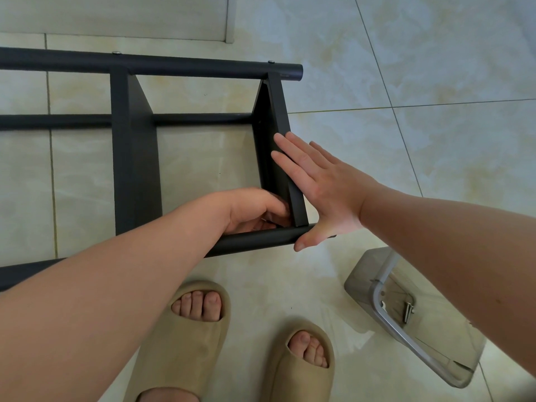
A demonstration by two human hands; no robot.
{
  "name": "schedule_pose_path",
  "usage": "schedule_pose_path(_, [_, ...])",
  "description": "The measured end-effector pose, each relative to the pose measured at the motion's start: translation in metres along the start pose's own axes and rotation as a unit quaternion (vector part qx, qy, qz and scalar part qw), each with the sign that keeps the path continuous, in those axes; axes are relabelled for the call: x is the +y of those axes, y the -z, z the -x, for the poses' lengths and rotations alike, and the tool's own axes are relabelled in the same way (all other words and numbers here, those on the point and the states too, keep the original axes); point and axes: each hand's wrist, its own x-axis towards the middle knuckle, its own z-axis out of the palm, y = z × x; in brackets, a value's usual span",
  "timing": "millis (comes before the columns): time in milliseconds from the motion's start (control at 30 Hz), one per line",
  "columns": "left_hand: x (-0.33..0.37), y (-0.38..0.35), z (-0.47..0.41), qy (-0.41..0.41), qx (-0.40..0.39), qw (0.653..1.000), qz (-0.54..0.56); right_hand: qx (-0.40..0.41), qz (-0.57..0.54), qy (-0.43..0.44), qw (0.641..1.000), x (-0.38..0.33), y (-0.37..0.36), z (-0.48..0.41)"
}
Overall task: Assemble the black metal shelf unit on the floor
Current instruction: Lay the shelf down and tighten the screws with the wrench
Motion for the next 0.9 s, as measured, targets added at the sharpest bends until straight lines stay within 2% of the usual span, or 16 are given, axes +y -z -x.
schedule_pose_path(67, [-0.0006, -0.0010, 0.0015, 0.007, -0.010, 1.000, -0.024, -0.003, 0.000, -0.001, 1.000, -0.0001, 0.0003, -0.0001])
schedule_pose_path(267, [-0.0022, 0.0001, -0.0005, -0.029, 0.023, 0.998, -0.053, -0.003, 0.000, -0.003, 1.000, -0.0006, 0.0012, 0.0004])
schedule_pose_path(533, [-0.0026, 0.0003, -0.0007, -0.056, 0.029, 0.996, -0.059, -0.003, 0.002, -0.002, 1.000, -0.0001, 0.0001, 0.0005])
schedule_pose_path(733, [-0.0009, -0.0004, 0.0006, -0.047, 0.013, 0.998, -0.043, 0.000, 0.000, 0.000, 1.000, 0.0010, -0.0016, 0.0000])
schedule_pose_path(833, [-0.0020, -0.0024, 0.0017, -0.033, 0.078, 0.995, -0.045, -0.011, -0.001, -0.007, 1.000, -0.0003, 0.0022, 0.0000])
schedule_pose_path(900, [-0.0031, 0.0007, 0.0080, -0.050, 0.160, 0.967, -0.192, -0.022, 0.005, -0.018, 1.000, -0.0024, 0.0074, 0.0024])
